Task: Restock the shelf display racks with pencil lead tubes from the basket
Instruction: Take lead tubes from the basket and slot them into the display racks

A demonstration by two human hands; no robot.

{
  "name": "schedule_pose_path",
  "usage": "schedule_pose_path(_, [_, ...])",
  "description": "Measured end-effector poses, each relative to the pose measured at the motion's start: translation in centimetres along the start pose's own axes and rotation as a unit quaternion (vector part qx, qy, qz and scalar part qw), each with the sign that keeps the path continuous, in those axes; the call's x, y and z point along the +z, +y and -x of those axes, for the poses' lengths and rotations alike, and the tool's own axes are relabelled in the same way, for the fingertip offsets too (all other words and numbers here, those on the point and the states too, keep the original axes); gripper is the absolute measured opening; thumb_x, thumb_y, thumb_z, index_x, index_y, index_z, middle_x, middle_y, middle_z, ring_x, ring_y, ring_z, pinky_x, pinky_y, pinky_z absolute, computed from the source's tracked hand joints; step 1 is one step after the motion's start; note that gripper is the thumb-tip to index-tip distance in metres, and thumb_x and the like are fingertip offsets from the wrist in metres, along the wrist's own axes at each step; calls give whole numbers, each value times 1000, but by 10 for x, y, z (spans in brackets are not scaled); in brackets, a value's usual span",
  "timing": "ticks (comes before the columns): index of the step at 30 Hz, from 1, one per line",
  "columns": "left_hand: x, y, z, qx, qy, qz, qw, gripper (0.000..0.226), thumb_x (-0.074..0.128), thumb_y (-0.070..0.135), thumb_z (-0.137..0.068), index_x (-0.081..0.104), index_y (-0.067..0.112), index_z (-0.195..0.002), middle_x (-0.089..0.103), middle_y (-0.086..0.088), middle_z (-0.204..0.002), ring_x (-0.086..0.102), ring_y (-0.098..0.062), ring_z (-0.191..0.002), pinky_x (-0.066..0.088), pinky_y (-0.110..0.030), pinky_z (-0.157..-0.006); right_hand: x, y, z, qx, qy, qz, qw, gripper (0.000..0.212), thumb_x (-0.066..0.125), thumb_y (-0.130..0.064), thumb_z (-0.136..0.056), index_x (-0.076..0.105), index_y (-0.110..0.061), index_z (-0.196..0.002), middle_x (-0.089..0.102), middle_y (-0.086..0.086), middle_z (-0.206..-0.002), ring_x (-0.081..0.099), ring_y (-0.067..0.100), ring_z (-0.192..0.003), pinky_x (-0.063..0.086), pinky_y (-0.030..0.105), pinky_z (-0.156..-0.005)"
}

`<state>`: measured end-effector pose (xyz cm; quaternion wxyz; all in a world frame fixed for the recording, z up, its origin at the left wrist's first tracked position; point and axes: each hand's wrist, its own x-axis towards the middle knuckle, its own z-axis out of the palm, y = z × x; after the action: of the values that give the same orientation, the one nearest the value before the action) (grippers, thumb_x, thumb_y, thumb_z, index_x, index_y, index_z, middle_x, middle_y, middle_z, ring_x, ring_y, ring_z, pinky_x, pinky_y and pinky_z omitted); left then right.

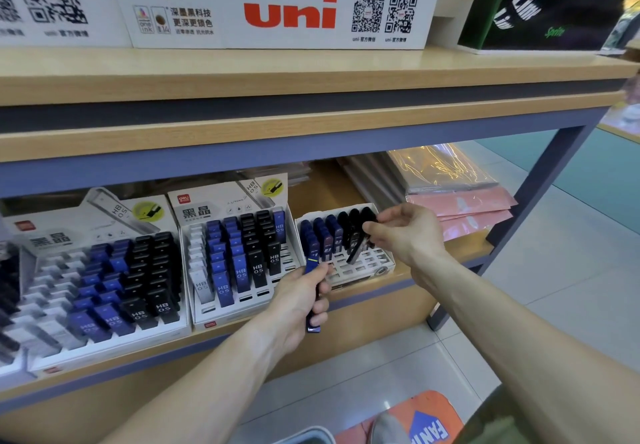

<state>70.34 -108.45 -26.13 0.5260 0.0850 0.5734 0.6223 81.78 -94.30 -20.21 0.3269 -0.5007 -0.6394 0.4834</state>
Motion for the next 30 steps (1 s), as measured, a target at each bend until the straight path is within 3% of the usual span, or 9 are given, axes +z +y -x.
schedule_pose_path(3, [-1,3,1,-25,-22,1,999,18,53,24,-105,61,8,-110,39,5,-59,25,-10,-42,16,-20,-37,-4,4,-6,-75,65,121,988,25,90,-29,-74,67,-22,-82,71,-7,-73,70,12,-71,57,33,-70])
schedule_pose_path(6, [0,7,3,-45,-44,32,998,19,51,25,-99,62,10,-102,37,4,-59,23,-10,-41,13,-19,-38,-3,7,-10,-117,82,169,975,23,87,-29,-76,65,-24,-82,68,-10,-71,65,7,-70,49,25,-62])
schedule_pose_path(11, [1,9,6,-51,-56,80,994,31,37,24,-94,62,5,-97,38,1,-59,24,-13,-41,15,-20,-40,4,15,-15,-152,88,210,962,24,86,-27,-76,64,-23,-82,66,-11,-70,65,11,-71,48,27,-62])
schedule_pose_path(18, [2,9,7,-44,-48,67,996,23,41,20,-100,58,5,-99,46,-2,-63,34,-15,-45,20,-22,-39,13,19,-12,-158,61,200,965,24,87,-27,-75,64,-22,-80,65,-10,-65,62,3,-64,42,18,-56])
schedule_pose_path(30, [1,9,11,-36,-52,64,996,30,38,18,-96,61,1,-104,49,-6,-67,40,-19,-45,22,-21,-39,28,30,-8,-230,26,307,923,21,81,-31,-79,62,-21,-79,68,-6,-72,66,23,-72,54,37,-70])
